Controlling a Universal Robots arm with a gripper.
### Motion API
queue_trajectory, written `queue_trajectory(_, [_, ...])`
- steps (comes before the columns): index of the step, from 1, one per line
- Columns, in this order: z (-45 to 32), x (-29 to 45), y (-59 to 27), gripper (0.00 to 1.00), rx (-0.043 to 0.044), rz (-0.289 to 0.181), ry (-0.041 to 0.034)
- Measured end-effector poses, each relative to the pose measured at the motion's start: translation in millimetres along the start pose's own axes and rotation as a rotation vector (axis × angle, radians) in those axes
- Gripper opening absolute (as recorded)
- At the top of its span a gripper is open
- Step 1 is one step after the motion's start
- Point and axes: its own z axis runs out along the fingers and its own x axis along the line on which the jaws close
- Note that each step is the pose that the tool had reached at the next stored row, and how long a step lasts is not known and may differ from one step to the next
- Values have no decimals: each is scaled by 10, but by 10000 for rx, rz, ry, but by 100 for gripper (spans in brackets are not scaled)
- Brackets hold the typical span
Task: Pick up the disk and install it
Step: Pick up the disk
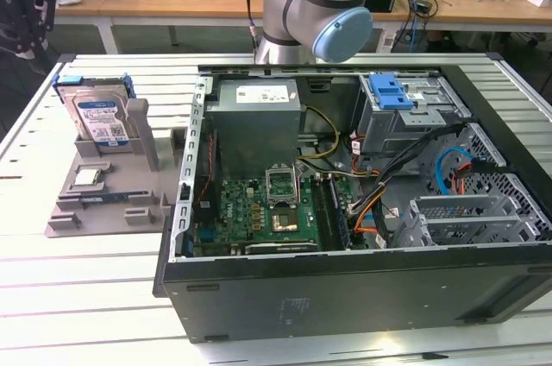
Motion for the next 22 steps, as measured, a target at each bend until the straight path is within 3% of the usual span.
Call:
queue_trajectory(10, [0, -1, 0, 10, -32, -1346, 55])
queue_trajectory(17, [0, -2, 1, 10, -62, -2613, 107])
queue_trajectory(22, [0, -2, 1, 10, -75, -3143, 130])
